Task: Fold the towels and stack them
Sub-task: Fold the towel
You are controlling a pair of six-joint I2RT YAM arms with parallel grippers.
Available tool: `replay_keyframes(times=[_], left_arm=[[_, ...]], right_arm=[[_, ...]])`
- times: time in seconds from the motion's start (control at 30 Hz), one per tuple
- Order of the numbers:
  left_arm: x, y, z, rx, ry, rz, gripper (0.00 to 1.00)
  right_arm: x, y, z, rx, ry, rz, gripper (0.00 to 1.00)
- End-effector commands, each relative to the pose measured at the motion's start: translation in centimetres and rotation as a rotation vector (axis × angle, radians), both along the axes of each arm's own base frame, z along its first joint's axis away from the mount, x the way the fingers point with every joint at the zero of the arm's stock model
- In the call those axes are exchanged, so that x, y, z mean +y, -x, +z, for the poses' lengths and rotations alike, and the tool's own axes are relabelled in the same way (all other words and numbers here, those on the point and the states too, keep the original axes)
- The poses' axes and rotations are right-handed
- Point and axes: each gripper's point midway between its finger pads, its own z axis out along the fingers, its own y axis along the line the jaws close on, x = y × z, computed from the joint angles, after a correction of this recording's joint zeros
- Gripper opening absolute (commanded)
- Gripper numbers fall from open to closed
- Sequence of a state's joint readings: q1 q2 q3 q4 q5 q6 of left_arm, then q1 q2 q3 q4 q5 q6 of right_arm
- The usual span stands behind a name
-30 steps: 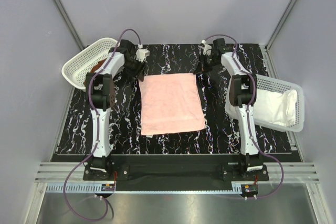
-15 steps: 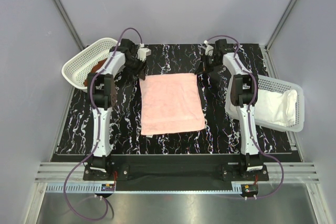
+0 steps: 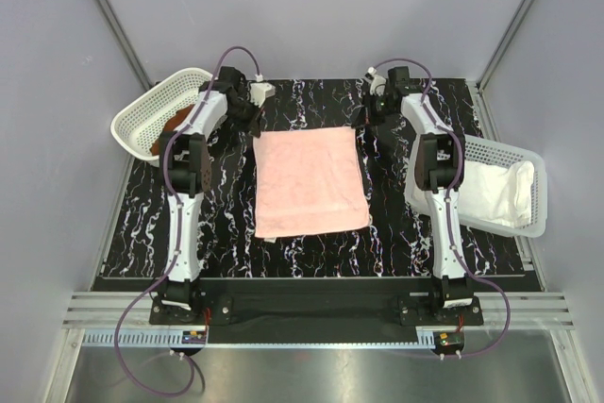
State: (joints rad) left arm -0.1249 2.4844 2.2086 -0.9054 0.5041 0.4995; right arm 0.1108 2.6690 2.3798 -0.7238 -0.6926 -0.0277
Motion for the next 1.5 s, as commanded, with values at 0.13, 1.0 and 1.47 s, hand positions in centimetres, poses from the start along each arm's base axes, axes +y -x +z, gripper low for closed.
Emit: replay_keyframes(times=[0.13,1.0,1.47], left_arm=[[-1.1,-3.3,8.4,-0.264,0.034,0.007,0.0],[-3.7,14.7,32.5,-0.645,0.007,-0.03,0.0],[-3.7,23.4,33.0,-0.561,0.052,-0.023,0.0]], right_arm=[[-0.4,-4.6,11.7,-0.388,-0.023,-0.039,0.0],[-1.9,15.9,37.0,-0.75,-0.128,-0.084,0.0],[-2.5,24.4,37.5,-0.723,-0.191,-0.122,0.0]])
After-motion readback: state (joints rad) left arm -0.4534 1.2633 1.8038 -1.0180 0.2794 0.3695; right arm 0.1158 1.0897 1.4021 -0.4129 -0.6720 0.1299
